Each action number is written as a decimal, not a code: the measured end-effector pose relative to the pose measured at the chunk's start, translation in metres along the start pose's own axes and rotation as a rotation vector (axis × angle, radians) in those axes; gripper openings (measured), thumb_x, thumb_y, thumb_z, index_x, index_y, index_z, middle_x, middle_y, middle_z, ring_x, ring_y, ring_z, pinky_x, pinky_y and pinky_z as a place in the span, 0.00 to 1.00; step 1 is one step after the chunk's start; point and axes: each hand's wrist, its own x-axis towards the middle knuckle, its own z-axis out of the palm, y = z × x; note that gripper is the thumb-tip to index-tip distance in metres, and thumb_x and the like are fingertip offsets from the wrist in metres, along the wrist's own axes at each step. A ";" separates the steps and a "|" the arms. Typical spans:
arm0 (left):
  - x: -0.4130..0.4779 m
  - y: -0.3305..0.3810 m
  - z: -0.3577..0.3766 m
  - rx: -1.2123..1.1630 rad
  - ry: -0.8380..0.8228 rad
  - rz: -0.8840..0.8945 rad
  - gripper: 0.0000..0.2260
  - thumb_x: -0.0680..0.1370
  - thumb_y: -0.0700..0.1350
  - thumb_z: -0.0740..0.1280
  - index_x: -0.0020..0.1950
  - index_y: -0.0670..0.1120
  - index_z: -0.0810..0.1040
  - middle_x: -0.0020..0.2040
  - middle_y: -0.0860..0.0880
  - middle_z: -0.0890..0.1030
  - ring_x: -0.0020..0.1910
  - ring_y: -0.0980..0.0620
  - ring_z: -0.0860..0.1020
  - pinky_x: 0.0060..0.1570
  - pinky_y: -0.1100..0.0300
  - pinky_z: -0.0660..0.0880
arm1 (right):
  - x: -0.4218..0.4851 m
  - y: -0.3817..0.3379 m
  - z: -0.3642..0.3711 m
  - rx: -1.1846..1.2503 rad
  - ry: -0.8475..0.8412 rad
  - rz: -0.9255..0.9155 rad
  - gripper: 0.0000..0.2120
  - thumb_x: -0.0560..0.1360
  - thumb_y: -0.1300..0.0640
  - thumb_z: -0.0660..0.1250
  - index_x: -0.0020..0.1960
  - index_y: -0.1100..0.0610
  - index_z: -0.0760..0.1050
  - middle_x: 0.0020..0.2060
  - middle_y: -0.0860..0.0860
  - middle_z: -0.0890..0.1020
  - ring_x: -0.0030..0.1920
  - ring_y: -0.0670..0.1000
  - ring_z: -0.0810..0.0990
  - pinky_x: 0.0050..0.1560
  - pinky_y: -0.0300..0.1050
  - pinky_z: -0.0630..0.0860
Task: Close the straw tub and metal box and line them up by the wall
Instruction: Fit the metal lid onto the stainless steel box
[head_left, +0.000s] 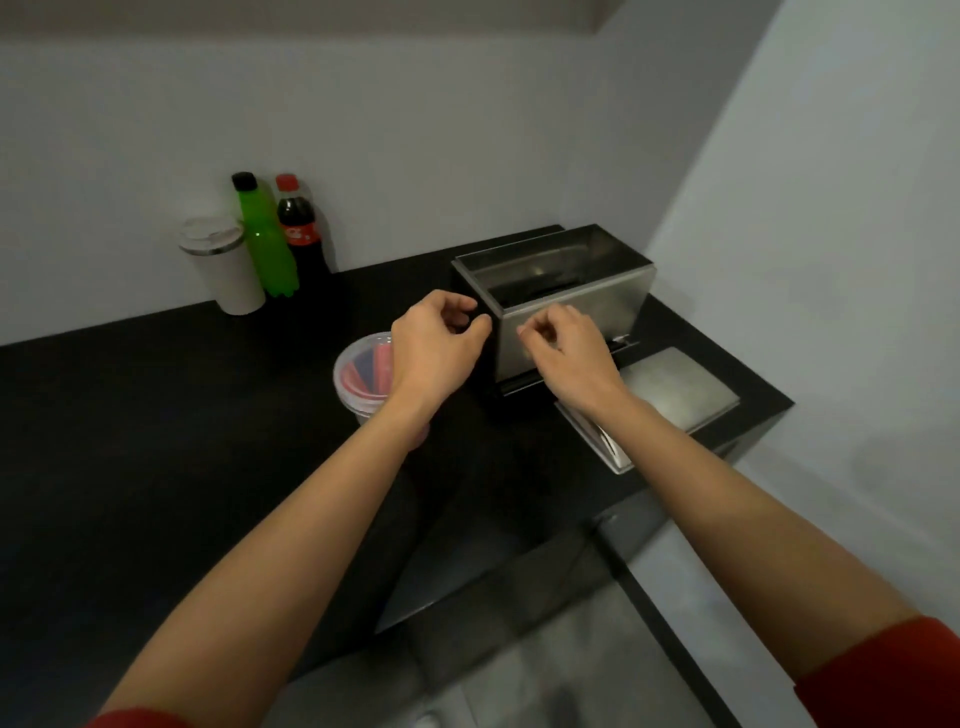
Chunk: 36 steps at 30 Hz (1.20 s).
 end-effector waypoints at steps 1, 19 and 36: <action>-0.006 0.007 0.008 -0.008 -0.006 -0.003 0.11 0.75 0.48 0.69 0.56 0.49 0.78 0.47 0.54 0.80 0.43 0.61 0.77 0.38 0.71 0.70 | -0.006 0.009 -0.011 -0.011 0.001 0.015 0.06 0.76 0.50 0.62 0.44 0.52 0.73 0.43 0.48 0.75 0.47 0.49 0.74 0.45 0.42 0.68; -0.044 0.024 0.145 0.093 -0.440 -0.182 0.28 0.70 0.51 0.74 0.68 0.48 0.68 0.62 0.47 0.74 0.59 0.50 0.74 0.53 0.59 0.72 | -0.032 0.161 -0.091 -0.273 -0.233 0.383 0.27 0.73 0.42 0.63 0.66 0.57 0.69 0.65 0.57 0.72 0.64 0.57 0.71 0.62 0.56 0.69; -0.029 0.000 0.187 0.247 -0.563 -0.321 0.35 0.72 0.50 0.71 0.74 0.48 0.58 0.70 0.42 0.64 0.70 0.41 0.61 0.65 0.51 0.64 | 0.004 0.229 -0.095 -0.343 -0.224 0.607 0.33 0.72 0.41 0.65 0.71 0.56 0.61 0.68 0.58 0.66 0.68 0.60 0.63 0.63 0.58 0.64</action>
